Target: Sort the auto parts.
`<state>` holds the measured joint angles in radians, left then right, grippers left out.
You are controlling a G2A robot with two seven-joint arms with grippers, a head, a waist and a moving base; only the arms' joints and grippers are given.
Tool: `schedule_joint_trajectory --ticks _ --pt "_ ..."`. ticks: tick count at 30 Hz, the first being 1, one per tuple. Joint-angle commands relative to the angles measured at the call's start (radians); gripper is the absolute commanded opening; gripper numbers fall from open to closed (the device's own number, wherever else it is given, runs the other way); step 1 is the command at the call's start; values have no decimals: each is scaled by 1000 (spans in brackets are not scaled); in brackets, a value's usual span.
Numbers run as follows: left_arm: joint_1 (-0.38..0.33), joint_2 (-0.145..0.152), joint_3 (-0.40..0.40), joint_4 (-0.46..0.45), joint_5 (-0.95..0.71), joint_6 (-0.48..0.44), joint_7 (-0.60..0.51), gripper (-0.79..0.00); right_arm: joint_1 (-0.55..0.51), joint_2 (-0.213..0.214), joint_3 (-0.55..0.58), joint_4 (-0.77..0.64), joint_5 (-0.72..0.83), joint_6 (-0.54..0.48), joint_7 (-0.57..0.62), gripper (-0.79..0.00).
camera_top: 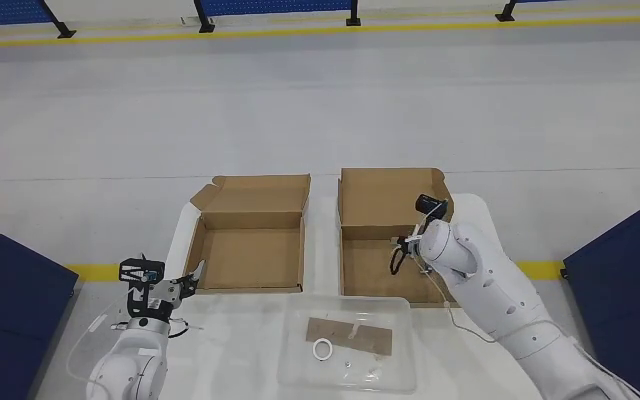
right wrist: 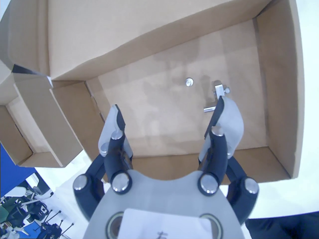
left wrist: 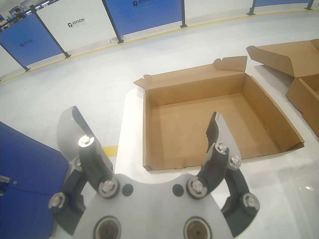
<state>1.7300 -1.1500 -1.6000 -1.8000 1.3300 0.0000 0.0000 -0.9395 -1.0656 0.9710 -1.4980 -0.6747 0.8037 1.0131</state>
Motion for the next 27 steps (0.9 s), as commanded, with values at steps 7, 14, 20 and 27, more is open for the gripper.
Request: schedule_joint_trajectory --ticks 7,14,20,27 --pt "0 0 0 0 0 0 0 0 -164 58 130 -234 -43 -132 132 0" --pt "0 0 0 0 0 0 0 0 -165 57 129 -243 -41 -143 125 0" --pt "0 0 0 0 0 0 0 0 -210 77 154 -398 -124 -270 173 0" --pt "0 0 0 0 0 0 0 0 -235 94 132 -578 -261 -368 361 0"
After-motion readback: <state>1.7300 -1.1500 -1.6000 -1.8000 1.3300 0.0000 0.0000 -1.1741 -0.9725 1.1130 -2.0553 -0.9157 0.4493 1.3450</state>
